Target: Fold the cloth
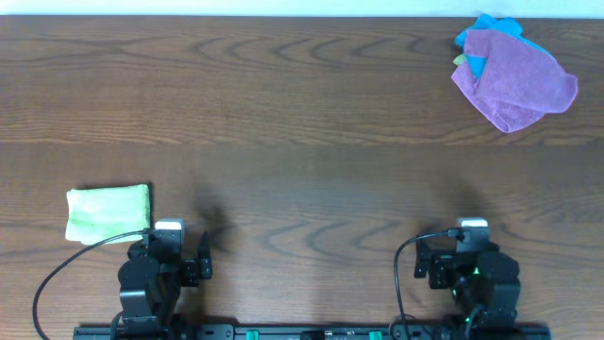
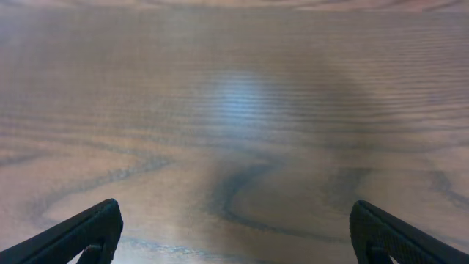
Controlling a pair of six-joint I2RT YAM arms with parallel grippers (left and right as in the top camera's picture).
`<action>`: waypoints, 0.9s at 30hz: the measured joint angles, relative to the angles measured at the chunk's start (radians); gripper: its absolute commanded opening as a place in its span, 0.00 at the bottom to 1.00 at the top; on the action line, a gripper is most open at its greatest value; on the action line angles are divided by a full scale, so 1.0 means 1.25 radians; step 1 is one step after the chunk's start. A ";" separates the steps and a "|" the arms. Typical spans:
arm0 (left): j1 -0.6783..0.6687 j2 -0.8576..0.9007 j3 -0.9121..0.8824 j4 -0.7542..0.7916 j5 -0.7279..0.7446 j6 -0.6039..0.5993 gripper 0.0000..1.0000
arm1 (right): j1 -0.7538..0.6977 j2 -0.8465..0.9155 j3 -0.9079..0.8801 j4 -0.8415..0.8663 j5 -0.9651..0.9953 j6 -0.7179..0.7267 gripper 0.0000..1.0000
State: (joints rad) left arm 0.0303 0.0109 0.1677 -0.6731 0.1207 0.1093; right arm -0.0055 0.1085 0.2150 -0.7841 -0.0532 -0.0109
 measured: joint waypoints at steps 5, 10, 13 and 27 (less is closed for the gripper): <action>0.000 0.000 0.000 0.000 0.000 0.000 0.95 | 0.000 -0.030 -0.018 -0.001 -0.012 -0.043 0.99; 0.000 0.000 0.000 0.000 0.000 0.000 0.95 | 0.000 -0.035 -0.019 -0.003 -0.015 -0.070 0.99; 0.000 0.000 0.000 0.000 0.000 0.000 0.95 | 0.000 -0.046 -0.019 -0.004 -0.014 -0.078 0.99; 0.000 0.000 0.000 0.000 0.000 0.000 0.95 | 0.000 -0.074 -0.020 -0.003 0.079 -0.013 0.99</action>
State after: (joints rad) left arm 0.0303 0.0109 0.1677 -0.6731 0.1204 0.1093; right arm -0.0055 0.0166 0.1902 -0.7883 0.0460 -0.0273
